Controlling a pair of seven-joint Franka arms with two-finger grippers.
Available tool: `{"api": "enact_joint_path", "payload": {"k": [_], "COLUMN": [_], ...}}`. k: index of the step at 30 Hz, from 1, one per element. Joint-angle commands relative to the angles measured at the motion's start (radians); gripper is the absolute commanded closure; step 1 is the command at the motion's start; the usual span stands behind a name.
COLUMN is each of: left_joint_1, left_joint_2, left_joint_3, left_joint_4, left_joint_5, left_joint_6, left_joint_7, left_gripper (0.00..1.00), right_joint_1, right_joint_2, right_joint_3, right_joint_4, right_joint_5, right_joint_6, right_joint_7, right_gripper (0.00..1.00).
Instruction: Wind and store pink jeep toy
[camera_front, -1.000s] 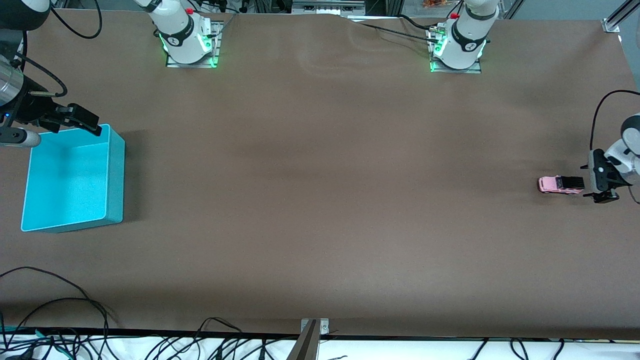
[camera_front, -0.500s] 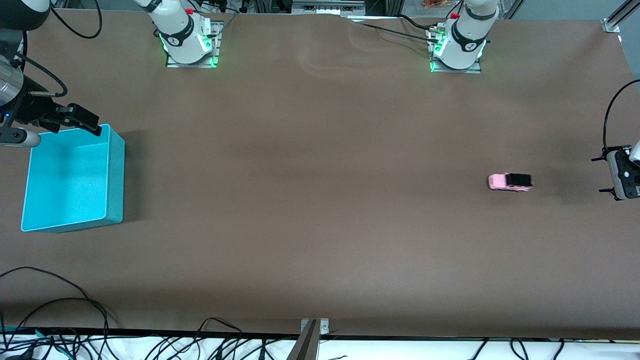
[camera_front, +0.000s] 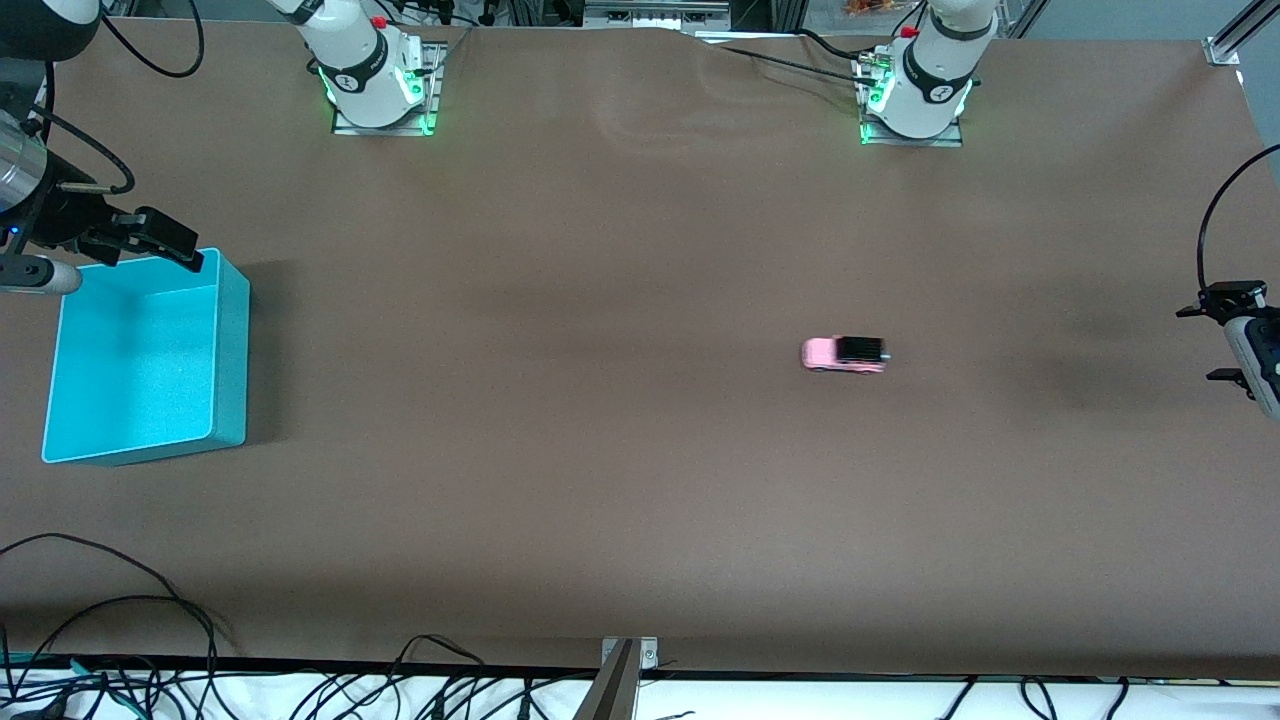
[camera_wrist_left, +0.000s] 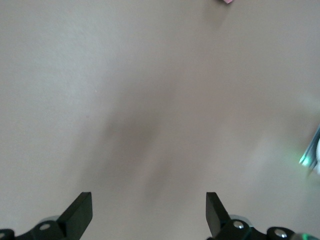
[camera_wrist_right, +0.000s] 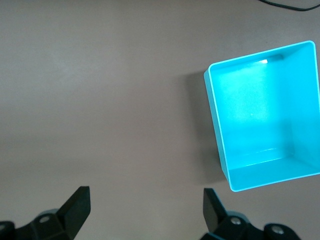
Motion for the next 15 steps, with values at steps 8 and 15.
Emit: {"api": "enact_joint_path", "payload": {"k": [8, 15], "left_joint_1": [0.005, 0.005], "left_joint_2": [-0.116, -0.162], "left_joint_3": [-0.111, -0.152], "left_joint_4": [0.014, 0.014], "left_joint_5": [-0.016, -0.016], "left_joint_6": [-0.121, -0.135], "left_joint_7": [-0.321, -0.455], "left_gripper": [0.00, 0.00], "right_joint_1": [-0.001, -0.001], "right_joint_2": [-0.002, -0.001], "right_joint_3": [0.000, 0.000], "right_joint_4": [0.017, 0.017], "right_joint_5": [0.004, 0.004], "right_joint_6": [-0.014, -0.015], "right_joint_7": [-0.009, -0.009], "right_gripper": [0.00, 0.00]}}
